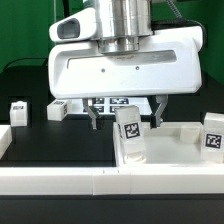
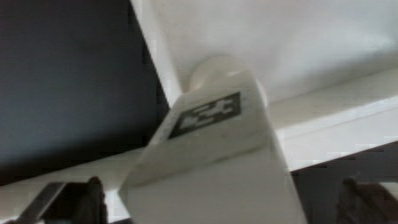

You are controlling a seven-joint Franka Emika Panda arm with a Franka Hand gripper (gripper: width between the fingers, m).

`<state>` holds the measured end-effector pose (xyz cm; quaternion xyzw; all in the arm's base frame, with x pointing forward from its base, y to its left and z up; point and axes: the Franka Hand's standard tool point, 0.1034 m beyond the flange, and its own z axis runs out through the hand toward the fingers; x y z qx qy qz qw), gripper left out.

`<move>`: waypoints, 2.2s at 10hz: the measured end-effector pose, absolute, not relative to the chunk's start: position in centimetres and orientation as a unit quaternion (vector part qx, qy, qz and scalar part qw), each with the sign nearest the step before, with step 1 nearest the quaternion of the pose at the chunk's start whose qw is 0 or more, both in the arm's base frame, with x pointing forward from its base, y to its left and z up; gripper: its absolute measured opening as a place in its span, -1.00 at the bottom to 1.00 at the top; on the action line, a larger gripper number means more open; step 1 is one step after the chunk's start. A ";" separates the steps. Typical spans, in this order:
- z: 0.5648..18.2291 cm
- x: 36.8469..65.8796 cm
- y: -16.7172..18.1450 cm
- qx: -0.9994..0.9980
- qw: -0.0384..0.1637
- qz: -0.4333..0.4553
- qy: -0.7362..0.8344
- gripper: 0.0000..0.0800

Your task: Assemble square table

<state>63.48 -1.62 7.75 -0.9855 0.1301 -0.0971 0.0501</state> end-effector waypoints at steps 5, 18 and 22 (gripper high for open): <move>7.8 61.3 -1.9 -0.990 0.040 -0.103 0.085 0.62; 8.1 62.3 -0.6 -0.953 0.066 -0.094 0.281 -0.28; 8.1 62.4 -0.3 -0.854 0.088 -0.069 0.508 -0.28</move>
Offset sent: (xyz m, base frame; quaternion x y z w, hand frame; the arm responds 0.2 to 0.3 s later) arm -0.0247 0.0057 0.0043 0.0270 0.0080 -0.0319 0.9991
